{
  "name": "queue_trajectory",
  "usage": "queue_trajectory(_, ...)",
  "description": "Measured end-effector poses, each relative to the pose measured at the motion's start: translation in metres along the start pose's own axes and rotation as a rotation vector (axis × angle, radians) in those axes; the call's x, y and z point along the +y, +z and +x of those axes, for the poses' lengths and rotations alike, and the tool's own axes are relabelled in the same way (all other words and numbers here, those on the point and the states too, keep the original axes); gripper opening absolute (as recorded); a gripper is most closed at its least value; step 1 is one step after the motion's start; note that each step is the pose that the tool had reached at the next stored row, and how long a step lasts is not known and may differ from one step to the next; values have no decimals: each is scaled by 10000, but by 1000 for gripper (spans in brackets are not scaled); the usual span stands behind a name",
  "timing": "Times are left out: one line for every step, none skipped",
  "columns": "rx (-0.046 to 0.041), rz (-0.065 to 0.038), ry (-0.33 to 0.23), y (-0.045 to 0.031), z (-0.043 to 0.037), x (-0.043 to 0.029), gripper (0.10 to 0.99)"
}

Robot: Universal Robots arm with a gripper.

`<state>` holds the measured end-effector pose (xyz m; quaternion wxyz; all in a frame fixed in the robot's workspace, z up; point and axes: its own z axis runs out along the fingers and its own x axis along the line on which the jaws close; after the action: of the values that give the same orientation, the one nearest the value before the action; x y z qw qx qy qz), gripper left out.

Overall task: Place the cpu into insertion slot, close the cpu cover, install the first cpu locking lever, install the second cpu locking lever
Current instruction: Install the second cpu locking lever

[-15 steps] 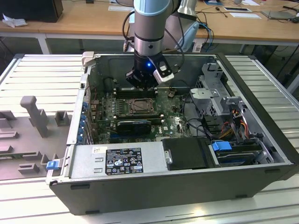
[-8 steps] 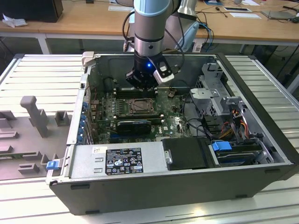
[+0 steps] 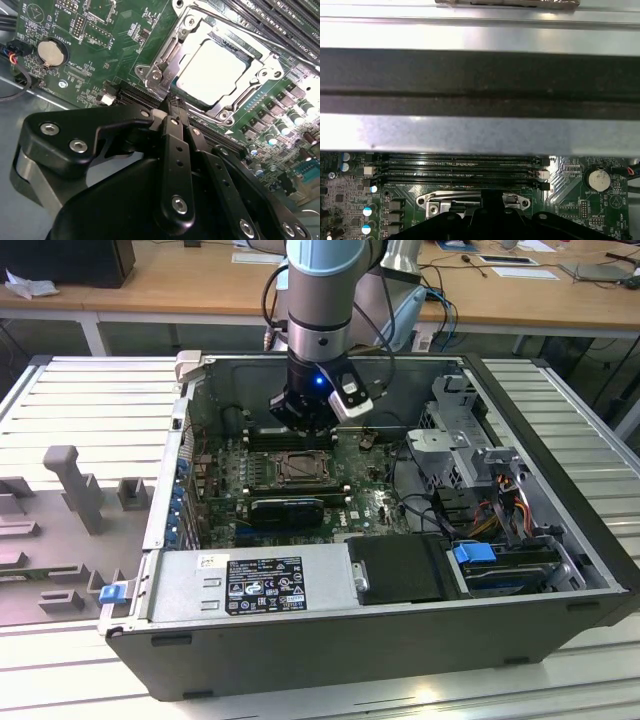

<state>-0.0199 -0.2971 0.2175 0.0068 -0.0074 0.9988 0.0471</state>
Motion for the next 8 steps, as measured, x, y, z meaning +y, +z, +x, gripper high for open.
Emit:
queue_trajectory(1,2,0,-1,0,0,106)
queue_trajectory(2,4,0,-7,0,-1,106)
queue_trajectory(1,2,-1,-20,0,1,106)
queue_trajectory(1,2,0,-43,-1,3,106)
queue_trajectory(1,2,0,-62,-1,5,106)
queue_trajectory(0,1,-1,-76,-1,6,106)
queue_trajectory(1,2,0,-89,-1,7,106)
queue_trajectory(-2,-3,-1,-88,-2,6,106)
